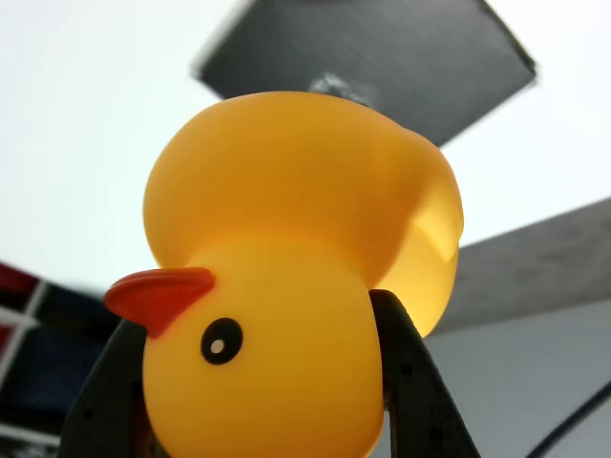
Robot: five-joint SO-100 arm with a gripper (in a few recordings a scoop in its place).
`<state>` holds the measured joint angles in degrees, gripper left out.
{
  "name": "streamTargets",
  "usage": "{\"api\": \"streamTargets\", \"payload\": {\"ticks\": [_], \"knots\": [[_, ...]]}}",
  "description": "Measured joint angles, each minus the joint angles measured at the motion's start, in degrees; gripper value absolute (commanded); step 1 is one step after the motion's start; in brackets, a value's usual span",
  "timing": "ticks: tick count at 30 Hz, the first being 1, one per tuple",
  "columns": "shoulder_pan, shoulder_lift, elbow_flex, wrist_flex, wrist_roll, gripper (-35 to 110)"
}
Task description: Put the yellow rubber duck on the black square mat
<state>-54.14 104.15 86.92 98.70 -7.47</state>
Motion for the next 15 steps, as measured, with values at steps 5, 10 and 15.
{"api": "streamTargets", "payload": {"ticks": [5,10,15], "knots": [[-1.58,-5.36,4.13,-0.35,-0.09,17],[-1.67,-10.99,5.01,-0.53,-0.26,17],[-1.67,-12.48,5.01,-0.53,-3.08,17]]}}
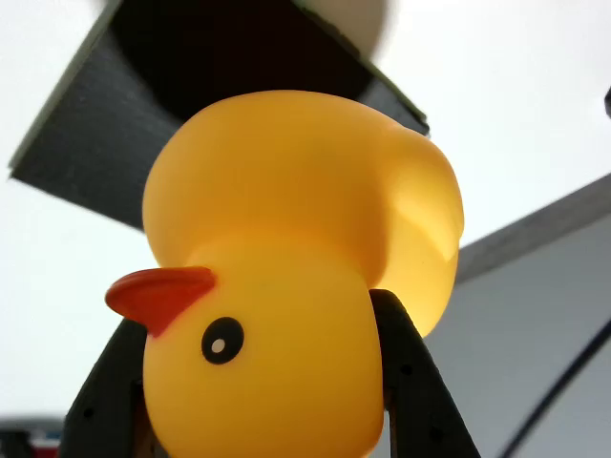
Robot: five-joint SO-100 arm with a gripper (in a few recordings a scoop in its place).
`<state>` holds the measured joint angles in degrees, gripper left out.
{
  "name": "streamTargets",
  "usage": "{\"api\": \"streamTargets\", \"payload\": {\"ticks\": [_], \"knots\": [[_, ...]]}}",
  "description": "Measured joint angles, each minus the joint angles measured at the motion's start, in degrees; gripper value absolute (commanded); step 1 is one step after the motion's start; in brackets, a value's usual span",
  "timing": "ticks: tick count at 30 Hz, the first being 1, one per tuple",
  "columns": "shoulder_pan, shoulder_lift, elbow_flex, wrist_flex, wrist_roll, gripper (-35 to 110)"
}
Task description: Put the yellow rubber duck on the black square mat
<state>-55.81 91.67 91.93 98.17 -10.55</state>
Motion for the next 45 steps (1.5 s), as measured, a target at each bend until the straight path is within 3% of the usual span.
{"api": "streamTargets", "payload": {"ticks": [14,37,45], "knots": [[-7.56,-0.26,0.0,-0.09,-1.76,17],[-8.0,-4.04,0.35,-5.98,-1.76,18],[-8.0,-4.04,0.35,-5.54,-1.76,39]]}}
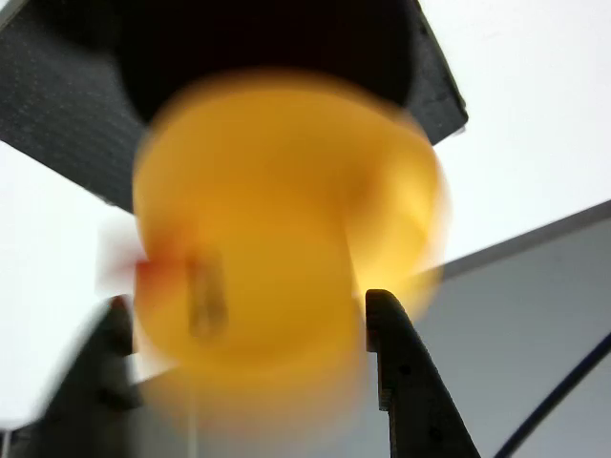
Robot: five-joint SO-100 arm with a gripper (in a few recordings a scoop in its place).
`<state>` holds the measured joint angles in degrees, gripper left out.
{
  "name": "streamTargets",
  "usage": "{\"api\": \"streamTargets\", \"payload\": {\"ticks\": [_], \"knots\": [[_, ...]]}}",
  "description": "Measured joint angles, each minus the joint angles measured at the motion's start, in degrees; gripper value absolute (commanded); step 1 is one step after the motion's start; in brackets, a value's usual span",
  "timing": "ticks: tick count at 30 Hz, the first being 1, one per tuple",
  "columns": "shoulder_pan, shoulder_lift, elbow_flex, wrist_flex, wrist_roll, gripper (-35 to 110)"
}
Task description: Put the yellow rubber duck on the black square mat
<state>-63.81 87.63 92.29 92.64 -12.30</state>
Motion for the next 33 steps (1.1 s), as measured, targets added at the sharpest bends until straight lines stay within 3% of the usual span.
{"api": "streamTargets", "payload": {"ticks": [18,25,33], "knots": [[-0.88,0.09,0.0,0.0,0.0,40],[-0.79,8.17,0.26,0.35,0.0,40],[-0.79,14.24,0.18,6.77,0.0,40]]}}
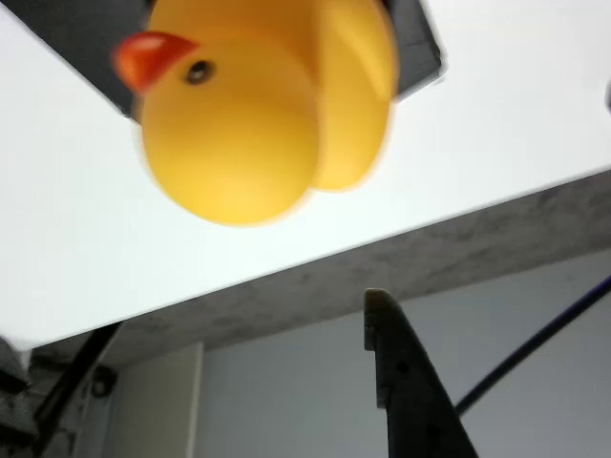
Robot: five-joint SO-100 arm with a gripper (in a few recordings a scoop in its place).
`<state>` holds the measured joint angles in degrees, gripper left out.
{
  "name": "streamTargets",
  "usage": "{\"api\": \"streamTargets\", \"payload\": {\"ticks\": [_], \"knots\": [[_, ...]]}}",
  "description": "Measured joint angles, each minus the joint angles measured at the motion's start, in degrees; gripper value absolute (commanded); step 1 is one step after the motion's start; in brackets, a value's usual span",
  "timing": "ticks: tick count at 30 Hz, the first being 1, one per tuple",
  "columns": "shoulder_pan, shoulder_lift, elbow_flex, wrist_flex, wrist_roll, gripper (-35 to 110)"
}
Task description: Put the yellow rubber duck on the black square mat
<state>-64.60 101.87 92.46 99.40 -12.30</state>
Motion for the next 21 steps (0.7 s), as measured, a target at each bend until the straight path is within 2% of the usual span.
{"api": "streamTargets", "payload": {"ticks": [4,7,14,21], "knots": [[1.05,6.33,-0.09,1.05,0.0,40],[5.71,10.99,-0.09,1.05,0.0,40],[22.32,22.68,-0.09,0.97,0.0,40],[41.84,25.84,-0.09,0.97,0.0,40]]}}
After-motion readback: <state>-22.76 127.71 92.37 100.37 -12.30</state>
